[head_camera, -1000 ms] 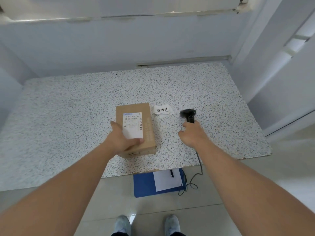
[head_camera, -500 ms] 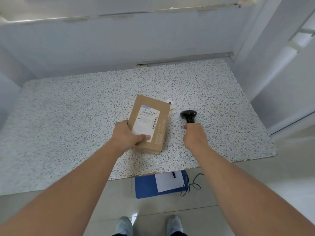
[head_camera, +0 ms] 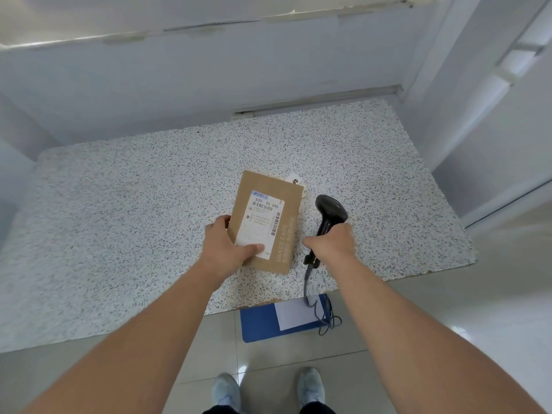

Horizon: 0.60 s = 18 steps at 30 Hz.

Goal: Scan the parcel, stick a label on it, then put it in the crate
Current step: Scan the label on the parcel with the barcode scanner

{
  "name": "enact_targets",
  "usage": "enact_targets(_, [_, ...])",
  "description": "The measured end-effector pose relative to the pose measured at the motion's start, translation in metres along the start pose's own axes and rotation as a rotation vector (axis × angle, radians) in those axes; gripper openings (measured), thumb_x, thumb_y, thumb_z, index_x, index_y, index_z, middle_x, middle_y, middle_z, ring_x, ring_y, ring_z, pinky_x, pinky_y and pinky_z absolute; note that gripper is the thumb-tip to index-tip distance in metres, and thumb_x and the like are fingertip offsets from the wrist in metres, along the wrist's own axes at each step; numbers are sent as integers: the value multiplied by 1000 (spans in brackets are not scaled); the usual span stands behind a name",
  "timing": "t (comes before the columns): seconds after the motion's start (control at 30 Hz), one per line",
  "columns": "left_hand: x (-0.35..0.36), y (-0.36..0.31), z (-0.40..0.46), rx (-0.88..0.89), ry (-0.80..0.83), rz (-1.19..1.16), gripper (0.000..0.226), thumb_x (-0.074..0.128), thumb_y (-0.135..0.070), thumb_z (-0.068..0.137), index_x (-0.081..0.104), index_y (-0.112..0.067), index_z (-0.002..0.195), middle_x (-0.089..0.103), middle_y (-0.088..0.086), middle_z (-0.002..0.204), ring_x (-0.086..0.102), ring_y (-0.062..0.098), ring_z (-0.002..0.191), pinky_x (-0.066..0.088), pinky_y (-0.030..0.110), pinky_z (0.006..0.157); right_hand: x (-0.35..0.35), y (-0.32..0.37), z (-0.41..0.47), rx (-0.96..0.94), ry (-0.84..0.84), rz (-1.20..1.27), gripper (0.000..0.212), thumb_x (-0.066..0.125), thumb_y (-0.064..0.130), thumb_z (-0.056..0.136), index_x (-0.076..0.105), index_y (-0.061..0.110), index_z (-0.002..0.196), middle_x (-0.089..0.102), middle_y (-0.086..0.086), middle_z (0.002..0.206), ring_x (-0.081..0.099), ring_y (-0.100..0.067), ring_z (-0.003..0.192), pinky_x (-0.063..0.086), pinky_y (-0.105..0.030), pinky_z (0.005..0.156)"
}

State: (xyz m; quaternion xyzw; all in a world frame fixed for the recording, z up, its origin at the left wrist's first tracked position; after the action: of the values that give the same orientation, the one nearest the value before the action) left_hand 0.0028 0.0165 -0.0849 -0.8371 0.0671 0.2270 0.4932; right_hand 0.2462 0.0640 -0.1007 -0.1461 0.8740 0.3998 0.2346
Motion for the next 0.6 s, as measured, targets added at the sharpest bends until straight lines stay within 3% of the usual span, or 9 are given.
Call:
enact_targets(0.13, [1, 1, -3, -38, 31, -70, 101, 98, -21, 61, 37, -24, 142, 59, 3, 127, 64, 21, 108, 64, 42, 78, 7, -5, -10, 59, 139, 261, 23, 78, 7, 75, 71, 12, 96, 71, -6, 85, 66, -14, 68, 47, -24, 50])
enact_targets(0.27, [3, -2, -8, -70, 73, -137, 97, 96, -15, 65, 34, -26, 138, 64, -4, 120, 66, 18, 105, 63, 44, 79, 12, -5, -19, 133, 253, 550, 28, 62, -10, 74, 72, 7, 95, 69, -13, 81, 67, -23, 70, 62, -38, 61])
enact_targets(0.37, [5, -6, -13, -81, 105, -154, 96, 95, -13, 67, 32, -29, 138, 63, -6, 121, 68, 21, 103, 64, 41, 64, 16, -4, -23, 131, 292, 616, 27, 60, -9, 78, 70, 7, 97, 67, -17, 83, 67, -29, 72, 61, -57, 77])
enact_targets(0.5, [4, -11, -16, -57, 123, -207, 115, 89, -7, 73, 18, -44, 155, 61, -12, 120, 67, 17, 103, 63, 36, 58, 14, -1, -28, 82, 245, 606, 26, 61, -4, 79, 63, 15, 97, 64, -15, 81, 65, -24, 66, 60, -48, 71])
enact_targets(0.6, [2, -12, -16, -49, 108, -251, 112, 84, -3, 79, 18, -47, 158, 61, -13, 129, 64, 18, 113, 65, 40, 68, 13, 5, -28, 68, 228, 591, 32, 65, 2, 82, 64, 22, 108, 74, -17, 89, 72, -23, 73, 61, -50, 81])
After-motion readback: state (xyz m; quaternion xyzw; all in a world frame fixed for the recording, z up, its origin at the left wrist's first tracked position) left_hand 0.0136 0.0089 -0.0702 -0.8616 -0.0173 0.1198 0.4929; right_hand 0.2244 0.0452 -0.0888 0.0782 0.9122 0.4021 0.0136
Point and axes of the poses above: each hand's wrist, its own z-axis towards the middle knuckle, its own x-axis out of the palm, y = z × x, the point moved 4 cm from there along z, towards the middle knuckle
